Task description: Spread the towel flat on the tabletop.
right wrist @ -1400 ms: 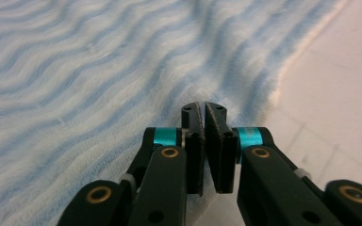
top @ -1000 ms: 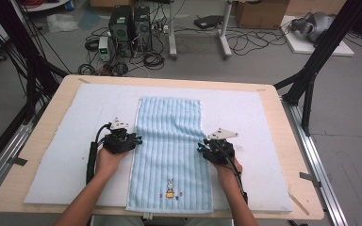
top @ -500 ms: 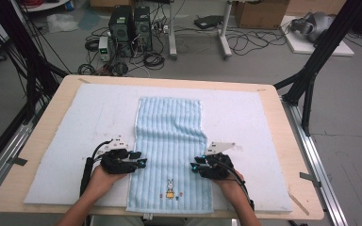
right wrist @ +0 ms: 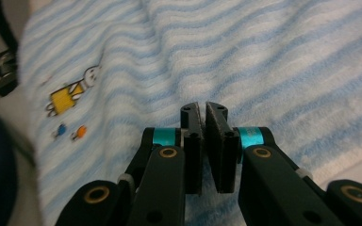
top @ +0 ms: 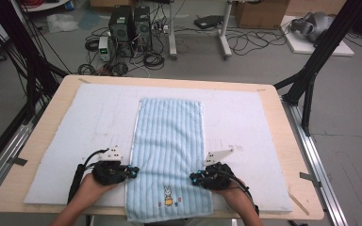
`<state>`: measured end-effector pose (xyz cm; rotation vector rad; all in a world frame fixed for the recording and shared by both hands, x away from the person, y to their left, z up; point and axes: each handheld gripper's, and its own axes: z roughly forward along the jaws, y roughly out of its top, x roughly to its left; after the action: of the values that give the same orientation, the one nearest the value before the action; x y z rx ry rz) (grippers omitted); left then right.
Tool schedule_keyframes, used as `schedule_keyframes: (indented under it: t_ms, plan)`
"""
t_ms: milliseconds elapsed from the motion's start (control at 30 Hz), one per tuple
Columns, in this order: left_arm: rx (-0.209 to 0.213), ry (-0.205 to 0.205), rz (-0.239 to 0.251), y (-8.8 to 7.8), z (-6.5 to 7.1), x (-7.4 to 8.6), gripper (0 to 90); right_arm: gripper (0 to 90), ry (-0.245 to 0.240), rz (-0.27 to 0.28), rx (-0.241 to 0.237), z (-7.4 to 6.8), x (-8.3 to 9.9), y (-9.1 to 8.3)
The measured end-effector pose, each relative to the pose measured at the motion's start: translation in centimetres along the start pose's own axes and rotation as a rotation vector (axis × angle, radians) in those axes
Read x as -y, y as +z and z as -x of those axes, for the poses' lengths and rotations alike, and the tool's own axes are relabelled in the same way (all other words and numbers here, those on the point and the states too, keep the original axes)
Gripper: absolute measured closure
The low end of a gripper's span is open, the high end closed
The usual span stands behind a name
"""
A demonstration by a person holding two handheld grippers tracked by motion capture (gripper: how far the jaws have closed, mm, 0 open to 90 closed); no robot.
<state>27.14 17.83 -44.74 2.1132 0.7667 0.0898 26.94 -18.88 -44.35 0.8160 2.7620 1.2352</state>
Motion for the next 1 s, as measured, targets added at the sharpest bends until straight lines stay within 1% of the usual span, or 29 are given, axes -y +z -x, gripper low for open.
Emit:
schedule_keyframes:
  t_ms: [67,133,167,200,233,267,300,333,367,433,467,500,533,567,600,633,667,767,800,833,867,900,933,967,1000]
  plan:
    - [0.020,-0.002,-0.006,-0.3,0.1,0.3,87.7,85.3,-0.017,-0.012,-0.028,-0.5,0.1,-0.1]
    - [0.026,-0.002,-0.009,-0.6,0.1,0.4,87.7,83.9,-0.028,-0.016,-0.057,-0.8,0.2,-0.2]
    - [0.021,-0.009,-0.003,-0.6,0.1,0.4,87.4,79.7,-0.033,-0.006,-0.051,-0.9,0.2,-0.2]
    - [0.010,-0.014,0.010,-0.7,0.0,0.4,86.7,71.0,-0.026,0.014,-0.038,-0.9,0.1,-0.4]
    - [-0.007,-0.026,0.026,-0.7,-0.2,0.2,81.9,67.6,-0.005,0.042,-0.006,-0.7,0.0,-0.6]
    - [-0.028,-0.030,0.035,-0.7,-0.4,0.1,75.1,66.4,0.008,0.064,0.022,-0.4,-0.1,-0.8]
    - [-0.047,-0.040,0.050,-0.6,-0.5,-0.1,70.3,65.0,0.013,0.075,0.053,-0.1,-0.2,-0.9]
    - [-0.069,-0.042,0.066,-0.6,-0.8,-0.3,67.0,63.4,0.020,0.076,0.101,0.2,-0.2,-1.0]
    - [-0.091,-0.048,0.074,-0.5,-1.1,-0.5,65.0,61.6,0.033,0.070,0.138,0.5,-0.2,-0.9]
    - [-0.124,-0.087,0.091,-0.1,-1.7,-1.0,58.4,59.1,0.060,0.051,0.186,1.2,-0.3,-0.4]
    - [-0.133,-0.095,0.090,0.2,-1.9,-1.2,56.6,61.2,0.061,0.036,0.202,1.5,-0.4,0.0]
    - [-0.134,-0.101,0.087,0.5,-2.0,-1.3,56.6,65.5,0.060,0.039,0.204,1.6,-0.5,0.1]
    - [-0.134,-0.099,0.079,0.7,-2.1,-1.5,56.7,72.3,0.054,0.034,0.212,1.6,-0.7,0.1]
    - [-0.129,-0.101,0.076,1.1,-2.0,-1.5,57.0,79.8,0.053,0.029,0.195,1.6,-0.7,0.1]
    - [-0.124,-0.090,0.065,1.3,-2.0,-1.5,57.9,84.5,0.045,0.027,0.170,1.6,-0.6,0.1]
    - [-0.126,-0.076,0.071,1.5,-1.8,-1.5,57.9,86.0,0.036,0.026,0.157,1.5,-0.4,0.0]
    - [-0.115,-0.069,0.066,1.4,-1.6,-1.5,58.3,86.3,0.027,0.019,0.137,1.3,-0.3,-0.1]
    - [-0.077,-0.059,0.047,1.1,-1.3,-1.4,63.0,86.3,0.008,0.002,0.047,0.8,0.3,-0.7]
    - [-0.066,-0.063,0.045,1.0,-1.2,-1.2,63.2,86.1,-0.006,-0.004,0.043,0.5,0.5,-0.9]
    - [-0.058,-0.057,0.044,0.9,-1.2,-1.1,63.9,84.9,-0.012,-0.008,0.037,0.3,0.7,-1.1]
    - [-0.063,-0.056,0.051,0.8,-1.1,-1.0,63.8,80.2,-0.021,-0.009,0.052,0.2,0.8,-1.3]
    - [-0.070,-0.059,0.056,0.8,-1.2,-1.0,63.1,72.7,-0.012,0.008,0.080,0.4,0.8,-1.4]
    - [-0.090,-0.061,0.061,0.7,-1.3,-1.1,61.3,68.2,0.013,0.020,0.099,0.6,0.7,-1.6]
    - [-0.101,-0.068,0.071,0.6,-1.4,-1.2,59.4,65.1,0.055,0.052,0.130,1.1,0.6,-1.7]
    - [-0.110,-0.084,0.092,0.6,-1.4,-1.4,58.1,62.7,0.080,0.077,0.161,1.5,0.5,-1.9]
